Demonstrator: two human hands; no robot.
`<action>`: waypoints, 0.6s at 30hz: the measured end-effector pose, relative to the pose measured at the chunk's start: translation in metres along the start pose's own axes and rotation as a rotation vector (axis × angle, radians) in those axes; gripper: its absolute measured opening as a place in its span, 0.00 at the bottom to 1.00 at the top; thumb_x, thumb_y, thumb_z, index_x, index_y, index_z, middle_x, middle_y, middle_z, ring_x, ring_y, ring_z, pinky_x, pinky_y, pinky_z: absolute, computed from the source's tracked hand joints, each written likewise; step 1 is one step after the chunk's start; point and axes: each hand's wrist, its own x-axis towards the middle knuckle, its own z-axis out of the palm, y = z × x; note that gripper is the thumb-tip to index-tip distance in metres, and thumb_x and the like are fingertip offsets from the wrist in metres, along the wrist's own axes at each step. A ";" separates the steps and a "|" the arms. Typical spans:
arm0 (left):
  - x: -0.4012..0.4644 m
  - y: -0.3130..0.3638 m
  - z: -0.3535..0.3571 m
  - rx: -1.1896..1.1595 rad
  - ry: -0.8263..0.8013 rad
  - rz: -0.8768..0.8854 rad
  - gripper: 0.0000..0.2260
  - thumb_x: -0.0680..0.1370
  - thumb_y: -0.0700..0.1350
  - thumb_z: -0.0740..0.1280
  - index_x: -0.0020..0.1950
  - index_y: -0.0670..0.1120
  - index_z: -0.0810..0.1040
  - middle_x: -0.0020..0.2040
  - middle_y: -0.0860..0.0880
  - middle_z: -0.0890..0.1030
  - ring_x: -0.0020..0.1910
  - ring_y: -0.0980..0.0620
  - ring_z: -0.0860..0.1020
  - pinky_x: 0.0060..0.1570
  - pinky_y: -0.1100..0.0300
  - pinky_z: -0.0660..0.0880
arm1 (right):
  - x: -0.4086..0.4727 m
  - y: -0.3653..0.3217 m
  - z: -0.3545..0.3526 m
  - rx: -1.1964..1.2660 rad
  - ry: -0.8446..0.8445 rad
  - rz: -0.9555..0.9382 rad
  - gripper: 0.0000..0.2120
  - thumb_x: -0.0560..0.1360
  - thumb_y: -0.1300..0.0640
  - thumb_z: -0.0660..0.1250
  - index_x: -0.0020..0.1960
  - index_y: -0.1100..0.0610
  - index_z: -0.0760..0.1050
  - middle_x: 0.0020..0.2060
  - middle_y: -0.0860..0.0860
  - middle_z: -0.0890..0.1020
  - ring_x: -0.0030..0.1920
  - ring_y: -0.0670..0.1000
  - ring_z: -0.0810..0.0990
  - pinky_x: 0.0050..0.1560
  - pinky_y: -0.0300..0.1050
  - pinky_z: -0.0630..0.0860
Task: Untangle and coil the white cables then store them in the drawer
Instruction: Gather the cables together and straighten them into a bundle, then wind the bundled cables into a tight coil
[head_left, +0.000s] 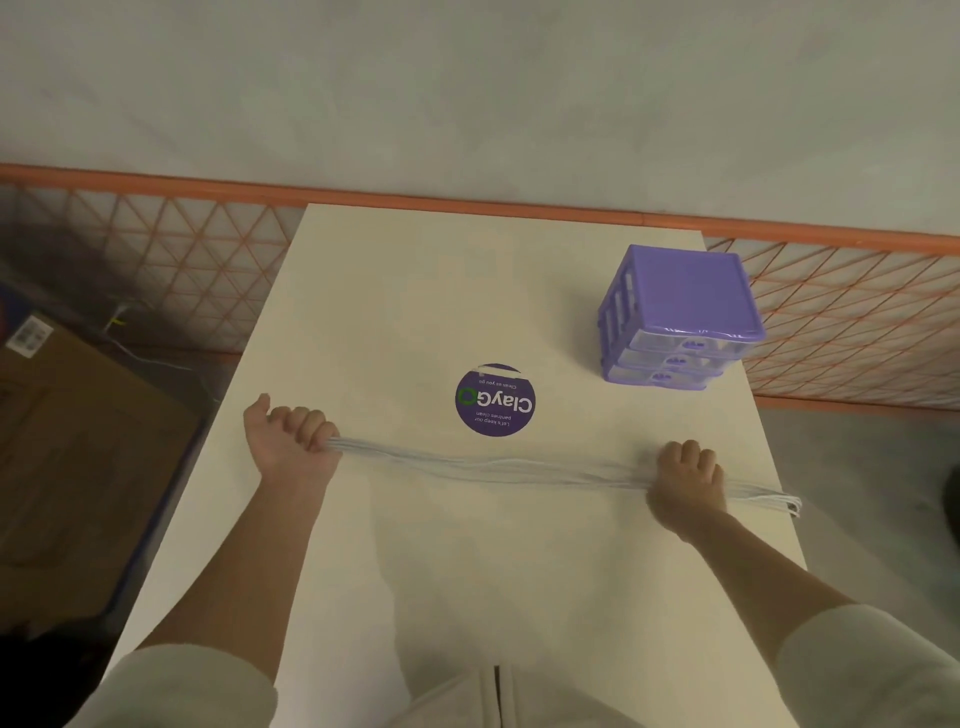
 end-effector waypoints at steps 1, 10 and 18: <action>0.000 0.000 0.003 -0.003 -0.022 0.002 0.20 0.73 0.49 0.63 0.29 0.50 0.54 0.25 0.52 0.53 0.21 0.54 0.52 0.22 0.64 0.49 | -0.003 -0.016 -0.004 0.090 0.053 -0.048 0.22 0.70 0.65 0.59 0.64 0.58 0.68 0.60 0.57 0.70 0.60 0.59 0.67 0.62 0.50 0.63; -0.003 -0.001 0.032 -0.062 -0.132 -0.041 0.21 0.78 0.52 0.59 0.28 0.50 0.55 0.24 0.52 0.54 0.20 0.55 0.53 0.20 0.65 0.50 | -0.072 -0.228 -0.051 0.484 0.052 -0.916 0.21 0.81 0.49 0.57 0.70 0.59 0.69 0.62 0.57 0.76 0.63 0.58 0.71 0.65 0.50 0.65; -0.007 0.007 0.034 -0.109 -0.160 -0.078 0.22 0.79 0.52 0.59 0.28 0.50 0.55 0.24 0.53 0.55 0.19 0.55 0.54 0.19 0.65 0.51 | -0.088 -0.243 -0.067 0.584 -0.159 -0.817 0.16 0.83 0.45 0.51 0.56 0.56 0.69 0.38 0.52 0.76 0.37 0.56 0.74 0.36 0.48 0.67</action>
